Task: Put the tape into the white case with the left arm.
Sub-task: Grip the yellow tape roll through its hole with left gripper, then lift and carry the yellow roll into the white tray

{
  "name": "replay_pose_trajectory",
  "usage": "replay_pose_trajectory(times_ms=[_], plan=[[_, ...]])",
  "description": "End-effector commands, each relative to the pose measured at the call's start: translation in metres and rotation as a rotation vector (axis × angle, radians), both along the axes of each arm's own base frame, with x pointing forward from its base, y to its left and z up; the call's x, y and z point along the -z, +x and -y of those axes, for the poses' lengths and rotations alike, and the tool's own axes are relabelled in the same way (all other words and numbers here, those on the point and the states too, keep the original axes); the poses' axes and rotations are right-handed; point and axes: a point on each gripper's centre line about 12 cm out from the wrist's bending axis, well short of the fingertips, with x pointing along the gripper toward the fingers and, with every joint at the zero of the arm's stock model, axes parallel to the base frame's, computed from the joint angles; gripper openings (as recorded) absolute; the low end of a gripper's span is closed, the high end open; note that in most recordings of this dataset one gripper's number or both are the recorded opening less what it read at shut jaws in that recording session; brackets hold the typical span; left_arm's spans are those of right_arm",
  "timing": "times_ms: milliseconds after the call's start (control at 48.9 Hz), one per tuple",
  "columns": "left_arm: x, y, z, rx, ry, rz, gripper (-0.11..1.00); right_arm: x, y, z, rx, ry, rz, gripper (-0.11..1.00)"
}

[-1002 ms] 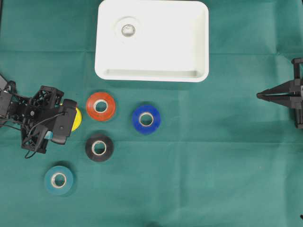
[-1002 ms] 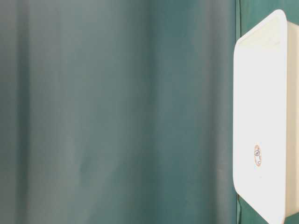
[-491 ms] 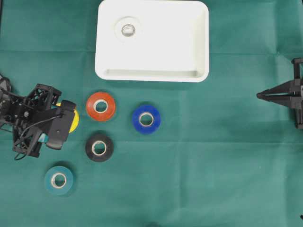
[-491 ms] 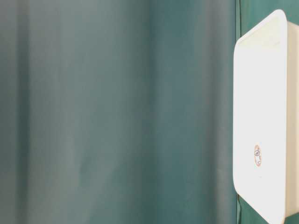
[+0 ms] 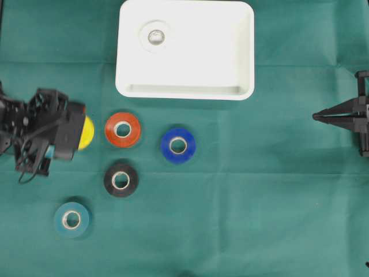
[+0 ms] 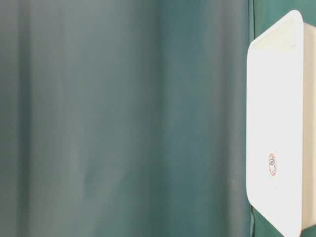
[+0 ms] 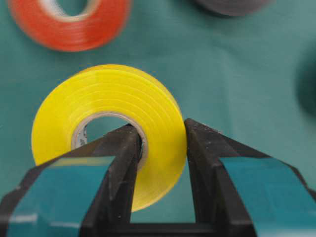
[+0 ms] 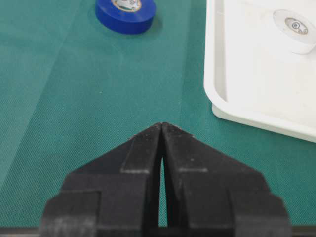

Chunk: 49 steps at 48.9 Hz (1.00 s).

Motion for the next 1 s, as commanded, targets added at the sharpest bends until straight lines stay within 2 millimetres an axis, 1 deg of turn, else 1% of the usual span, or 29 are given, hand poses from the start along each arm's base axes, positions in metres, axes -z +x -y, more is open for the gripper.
replay_pose_trajectory(times_ms=[0,102,184,409,532,675,839,982], plan=[[-0.007,0.001,-0.015,-0.062,0.001,0.034,0.25,-0.004,0.002,0.000,-0.001,0.002,0.011,-0.10],[-0.009,-0.003,-0.037,-0.153,0.006,0.049,0.25,-0.004,0.002,0.000,0.000,0.000,0.012,-0.10],[-0.011,-0.007,-0.050,-0.204,0.012,0.063,0.25,-0.004,0.002,0.000,0.000,0.000,0.011,-0.10],[-0.017,-0.016,-0.073,-0.263,0.049,0.106,0.25,-0.004,0.002,0.000,0.001,0.002,0.012,-0.10],[-0.016,-0.020,-0.080,-0.283,0.061,0.109,0.25,-0.004,0.002,0.000,0.000,0.000,0.012,-0.10],[-0.017,-0.020,-0.082,-0.285,0.064,0.118,0.25,-0.004,0.002,0.000,0.001,0.002,0.012,-0.10],[-0.020,-0.010,-0.084,-0.285,0.070,0.164,0.25,-0.004,0.002,0.000,-0.001,0.000,0.011,-0.10],[-0.020,0.005,-0.088,-0.282,0.075,0.182,0.25,-0.004,0.002,0.000,0.000,0.000,0.011,-0.10]])
